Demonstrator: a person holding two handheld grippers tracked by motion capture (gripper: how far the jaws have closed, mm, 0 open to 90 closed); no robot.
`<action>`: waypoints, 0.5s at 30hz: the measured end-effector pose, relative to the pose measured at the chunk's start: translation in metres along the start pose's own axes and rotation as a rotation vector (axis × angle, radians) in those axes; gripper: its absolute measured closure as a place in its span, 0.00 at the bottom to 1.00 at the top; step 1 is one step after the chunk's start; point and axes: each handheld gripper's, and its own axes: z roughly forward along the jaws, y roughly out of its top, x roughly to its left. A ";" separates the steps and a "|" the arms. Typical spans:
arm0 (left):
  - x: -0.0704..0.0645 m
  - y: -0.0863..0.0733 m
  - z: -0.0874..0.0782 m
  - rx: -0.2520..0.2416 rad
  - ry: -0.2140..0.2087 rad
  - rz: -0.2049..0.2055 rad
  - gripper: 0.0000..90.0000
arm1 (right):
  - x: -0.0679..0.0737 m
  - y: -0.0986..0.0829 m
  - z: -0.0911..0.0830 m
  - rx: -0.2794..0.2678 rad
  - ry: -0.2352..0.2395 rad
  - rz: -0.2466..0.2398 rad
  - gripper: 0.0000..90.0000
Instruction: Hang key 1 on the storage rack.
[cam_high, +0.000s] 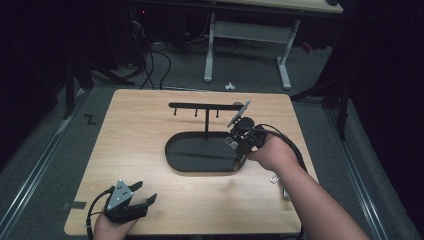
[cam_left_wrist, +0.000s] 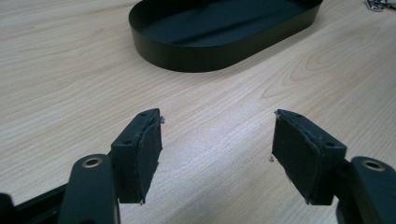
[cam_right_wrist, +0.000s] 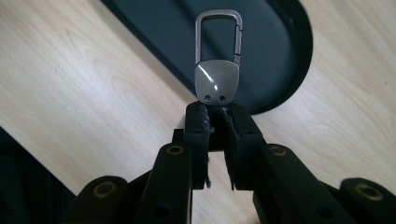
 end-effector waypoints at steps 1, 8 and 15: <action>0.000 0.000 0.000 0.001 -0.004 -0.005 0.37 | -0.001 0.002 0.000 -0.004 -0.001 -0.004 0.89; 0.000 -0.001 0.000 0.001 -0.009 -0.009 0.37 | -0.007 0.018 -0.005 -0.026 -0.007 0.019 0.89; 0.001 -0.001 0.000 0.003 -0.014 -0.012 0.37 | -0.013 0.034 -0.012 -0.059 -0.014 0.031 0.89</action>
